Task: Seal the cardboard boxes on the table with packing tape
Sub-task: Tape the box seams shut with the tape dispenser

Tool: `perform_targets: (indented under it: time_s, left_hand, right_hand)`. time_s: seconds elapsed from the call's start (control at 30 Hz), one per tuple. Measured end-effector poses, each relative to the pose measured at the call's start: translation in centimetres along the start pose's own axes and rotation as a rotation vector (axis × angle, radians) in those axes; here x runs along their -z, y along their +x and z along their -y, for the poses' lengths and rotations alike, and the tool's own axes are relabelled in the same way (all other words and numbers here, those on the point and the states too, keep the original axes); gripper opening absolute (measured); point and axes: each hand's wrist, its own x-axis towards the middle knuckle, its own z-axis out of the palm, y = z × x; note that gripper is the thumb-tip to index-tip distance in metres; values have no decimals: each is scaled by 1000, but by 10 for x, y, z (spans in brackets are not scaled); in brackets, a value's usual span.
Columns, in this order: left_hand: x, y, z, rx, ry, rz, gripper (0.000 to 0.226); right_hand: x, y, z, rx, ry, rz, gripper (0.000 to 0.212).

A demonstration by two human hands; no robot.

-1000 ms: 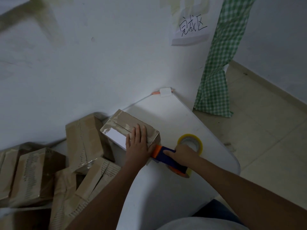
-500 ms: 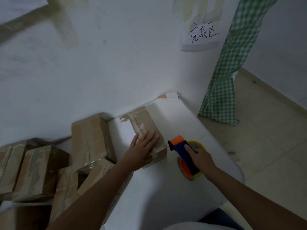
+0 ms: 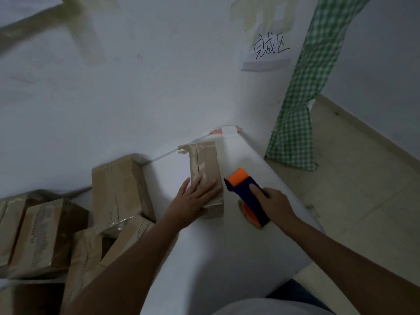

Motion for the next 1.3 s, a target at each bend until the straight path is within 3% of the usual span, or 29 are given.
perform_targets:
  time_s: [0.1, 0.17, 0.23, 0.33, 0.43, 0.6, 0.87, 1.3]
  left_hand:
    - [7, 7, 4, -61, 54, 47, 96]
    - [16, 11, 1, -52, -39, -8, 77]
    - [27, 11, -10, 54, -286, -150, 50]
    - [41, 5, -29, 422, -839, -268, 27]
    - [55, 0, -44, 755, -1451, -150, 20]
    - [67, 3, -49, 877, -1869, 56, 35]
    - [75, -7, -50, 789, -1908, 36, 22]
    - [59, -21, -55, 844, -1696, -191, 19]
  right_hand:
    - [11, 2, 11, 134, -61, 11, 52]
    - [19, 2, 15, 191, -92, 33, 50]
    - [25, 1, 14, 234, -106, 42, 50]
    - [30, -3, 10, 288, -132, 58, 60]
    - [29, -6, 12, 339, -159, 91, 63]
    - [28, -7, 23, 405, -182, 167, 46]
    - [31, -8, 25, 408, -238, 205, 38]
    - [19, -13, 43, 382, -248, 268, 59]
